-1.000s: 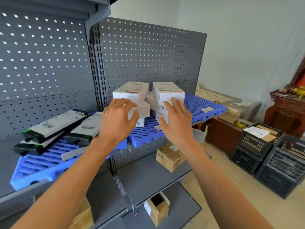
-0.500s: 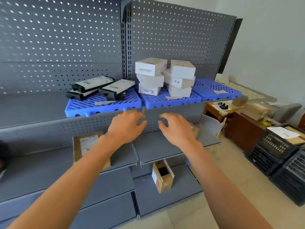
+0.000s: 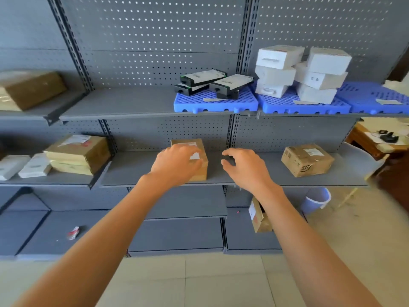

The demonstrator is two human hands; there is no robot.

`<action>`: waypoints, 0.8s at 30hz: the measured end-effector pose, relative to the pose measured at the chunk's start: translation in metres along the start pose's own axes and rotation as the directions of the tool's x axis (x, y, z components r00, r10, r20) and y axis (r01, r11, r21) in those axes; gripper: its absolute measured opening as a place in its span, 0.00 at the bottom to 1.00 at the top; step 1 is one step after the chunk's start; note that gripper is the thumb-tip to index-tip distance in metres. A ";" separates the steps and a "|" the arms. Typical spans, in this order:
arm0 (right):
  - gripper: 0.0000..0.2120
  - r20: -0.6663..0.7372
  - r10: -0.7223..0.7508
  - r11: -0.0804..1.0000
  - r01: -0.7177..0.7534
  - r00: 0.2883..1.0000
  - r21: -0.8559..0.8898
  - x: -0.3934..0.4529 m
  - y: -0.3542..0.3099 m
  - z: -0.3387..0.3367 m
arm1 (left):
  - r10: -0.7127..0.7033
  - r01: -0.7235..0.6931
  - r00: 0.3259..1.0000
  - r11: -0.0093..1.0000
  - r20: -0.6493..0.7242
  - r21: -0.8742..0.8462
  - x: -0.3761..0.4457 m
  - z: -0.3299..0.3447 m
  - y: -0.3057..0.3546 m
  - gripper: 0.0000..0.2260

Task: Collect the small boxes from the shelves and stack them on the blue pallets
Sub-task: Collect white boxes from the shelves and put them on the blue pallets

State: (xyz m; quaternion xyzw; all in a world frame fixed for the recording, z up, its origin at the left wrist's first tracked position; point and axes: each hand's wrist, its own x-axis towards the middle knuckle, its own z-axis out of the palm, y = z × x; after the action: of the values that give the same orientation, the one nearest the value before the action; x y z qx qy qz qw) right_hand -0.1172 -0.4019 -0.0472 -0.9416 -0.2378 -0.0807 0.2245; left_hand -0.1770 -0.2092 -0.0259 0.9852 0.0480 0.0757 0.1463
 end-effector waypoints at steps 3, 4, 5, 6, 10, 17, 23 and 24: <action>0.16 0.046 -0.071 0.997 0.070 0.996 0.014 0.013 -0.039 0.023 | -0.052 0.052 0.998 0.999 -0.024 0.016 -0.015 -0.009 -0.043 0.17; 0.17 0.059 -0.091 0.996 0.090 0.994 0.015 0.018 -0.052 0.030 | -0.070 0.071 0.997 0.997 -0.035 0.016 -0.019 -0.013 -0.057 0.17; 0.17 0.071 -0.108 0.994 0.107 0.992 0.018 0.023 -0.066 0.037 | -0.089 0.090 0.995 0.996 -0.045 0.014 -0.023 -0.018 -0.071 0.17; 0.17 0.084 -0.125 0.992 0.123 0.989 0.025 0.030 -0.083 0.046 | -0.112 0.113 0.992 0.994 -0.059 0.012 -0.029 -0.023 -0.088 0.18; 0.16 0.123 -0.185 0.982 0.179 0.975 0.057 0.051 -0.136 0.075 | -0.187 0.187 0.977 0.982 -0.103 -0.014 -0.043 -0.044 -0.142 0.17; 0.15 0.175 -0.355 0.935 0.353 0.918 0.041 0.086 -0.257 0.137 | -0.358 0.360 0.920 0.933 -0.158 -0.014 -0.080 -0.084 -0.263 0.16; 0.15 0.238 -0.446 0.895 0.435 0.863 0.101 0.097 -0.366 0.194 | -0.459 0.457 0.872 0.888 -0.169 -0.050 -0.126 -0.112 -0.372 0.17; 0.15 0.252 -0.458 0.888 0.446 0.852 0.108 0.098 -0.384 0.204 | -0.470 0.469 0.865 0.882 -0.174 -0.054 -0.135 -0.117 -0.388 0.17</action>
State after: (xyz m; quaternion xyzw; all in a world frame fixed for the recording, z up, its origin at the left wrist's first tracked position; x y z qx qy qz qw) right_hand -0.2088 0.0343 -0.0546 -0.8559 -0.4826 0.0035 0.1858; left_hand -0.3569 0.1781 -0.0481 0.9320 0.2989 0.1280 0.1603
